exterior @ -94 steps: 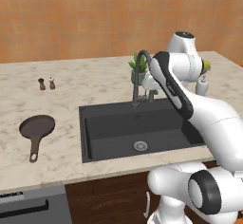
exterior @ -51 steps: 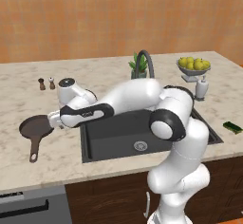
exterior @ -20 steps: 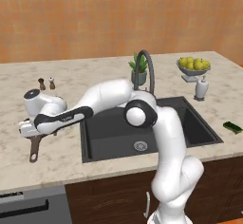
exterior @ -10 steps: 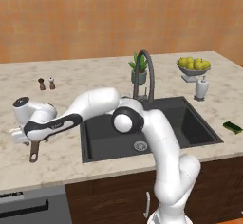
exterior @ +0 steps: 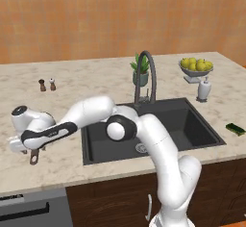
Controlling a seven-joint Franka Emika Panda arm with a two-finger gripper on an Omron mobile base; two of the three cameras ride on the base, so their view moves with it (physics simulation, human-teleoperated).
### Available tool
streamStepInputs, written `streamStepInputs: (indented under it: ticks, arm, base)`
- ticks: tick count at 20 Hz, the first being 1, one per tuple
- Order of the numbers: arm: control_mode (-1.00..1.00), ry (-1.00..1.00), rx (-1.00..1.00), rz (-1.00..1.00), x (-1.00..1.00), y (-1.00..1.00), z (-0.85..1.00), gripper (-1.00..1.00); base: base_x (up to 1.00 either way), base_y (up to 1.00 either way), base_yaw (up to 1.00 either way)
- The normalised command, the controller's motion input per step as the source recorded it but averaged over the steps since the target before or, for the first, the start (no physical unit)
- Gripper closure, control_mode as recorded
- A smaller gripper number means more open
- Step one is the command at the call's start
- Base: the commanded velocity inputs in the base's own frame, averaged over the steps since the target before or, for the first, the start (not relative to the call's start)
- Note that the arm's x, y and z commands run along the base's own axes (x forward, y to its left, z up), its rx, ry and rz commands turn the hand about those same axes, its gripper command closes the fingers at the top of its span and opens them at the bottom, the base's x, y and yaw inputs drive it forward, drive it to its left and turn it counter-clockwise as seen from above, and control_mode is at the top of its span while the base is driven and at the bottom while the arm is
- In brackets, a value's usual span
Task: Pick the pan and sponge and place them into the sink. Then turn on the water.
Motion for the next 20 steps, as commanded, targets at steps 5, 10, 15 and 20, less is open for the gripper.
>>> streamStepInputs:
  ticks: [5, 10, 15, 20]
  arm:
    - [-1.00, 0.03, 0.06, 0.00, 0.03, 0.01, -0.56, 1.00]
    - [-1.00, 0.00, 0.02, 0.00, -0.05, -0.07, -0.09, 1.00]
    - [-1.00, -0.03, 0.05, -0.07, -0.60, -0.89, 0.07, 1.00]
    - [-1.00, 0.00, 0.06, -0.28, -0.53, -1.00, 0.10, 1.00]
  base:
    - [0.00, 0.00, 0.00]
    - [0.00, 0.00, 0.00]
    - [0.00, 0.00, 0.00]
    - [0.00, 0.00, 0.00]
